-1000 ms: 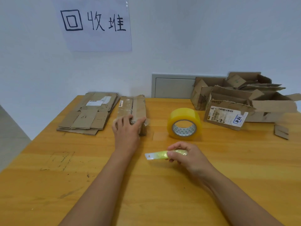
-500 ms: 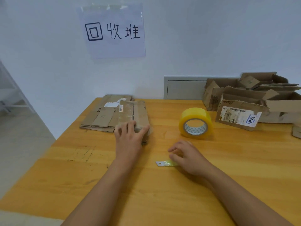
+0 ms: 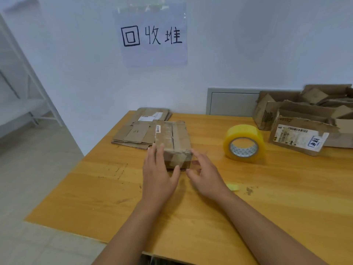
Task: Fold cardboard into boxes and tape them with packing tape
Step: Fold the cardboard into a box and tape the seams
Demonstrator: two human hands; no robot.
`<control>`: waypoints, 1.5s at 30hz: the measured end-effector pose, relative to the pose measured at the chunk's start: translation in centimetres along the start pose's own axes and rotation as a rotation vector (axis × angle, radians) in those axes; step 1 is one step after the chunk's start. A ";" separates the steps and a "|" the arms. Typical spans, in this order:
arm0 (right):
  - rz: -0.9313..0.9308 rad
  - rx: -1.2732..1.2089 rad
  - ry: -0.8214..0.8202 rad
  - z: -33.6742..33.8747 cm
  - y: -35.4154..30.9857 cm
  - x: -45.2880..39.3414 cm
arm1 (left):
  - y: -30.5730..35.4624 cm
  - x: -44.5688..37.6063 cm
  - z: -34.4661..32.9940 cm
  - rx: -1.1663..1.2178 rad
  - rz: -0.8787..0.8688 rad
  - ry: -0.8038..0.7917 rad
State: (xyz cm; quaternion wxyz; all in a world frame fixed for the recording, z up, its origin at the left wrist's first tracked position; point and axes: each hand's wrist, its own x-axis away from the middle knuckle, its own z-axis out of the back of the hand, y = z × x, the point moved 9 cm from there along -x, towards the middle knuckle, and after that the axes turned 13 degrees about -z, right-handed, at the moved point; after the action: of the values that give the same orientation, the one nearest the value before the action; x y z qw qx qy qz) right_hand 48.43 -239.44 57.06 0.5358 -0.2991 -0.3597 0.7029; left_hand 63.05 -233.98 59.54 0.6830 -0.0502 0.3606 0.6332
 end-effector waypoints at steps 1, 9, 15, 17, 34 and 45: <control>0.001 0.003 0.002 -0.1 0.0 0.0 | -0.3 0.2 0.0 0.084 0.055 0.001; -0.057 -0.068 -0.030 -0.6 0.6 -0.3 | -0.8 1.3 -0.5 0.331 0.266 0.033; -0.026 -0.260 -0.104 -0.5 0.8 -0.5 | -1.5 1.9 0.0 0.669 0.410 0.181; -0.006 -0.312 -0.077 0.4 0.8 -0.3 | -0.8 2.0 0.7 0.714 0.379 0.207; 0.156 -0.176 0.041 -0.6 -1.7 4.7 | -0.7 9.6 7.0 0.628 0.363 0.513; 0.304 -0.026 -0.015 -1.8 -2.3 4.7 | -3.7 8.7 6.3 0.474 0.263 0.315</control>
State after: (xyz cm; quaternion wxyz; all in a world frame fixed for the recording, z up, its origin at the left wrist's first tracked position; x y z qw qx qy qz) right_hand 49.94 -234.19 57.78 0.4166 -0.3517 -0.3236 0.7733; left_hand 68.59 -224.20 57.91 0.5238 0.0599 0.6029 0.5988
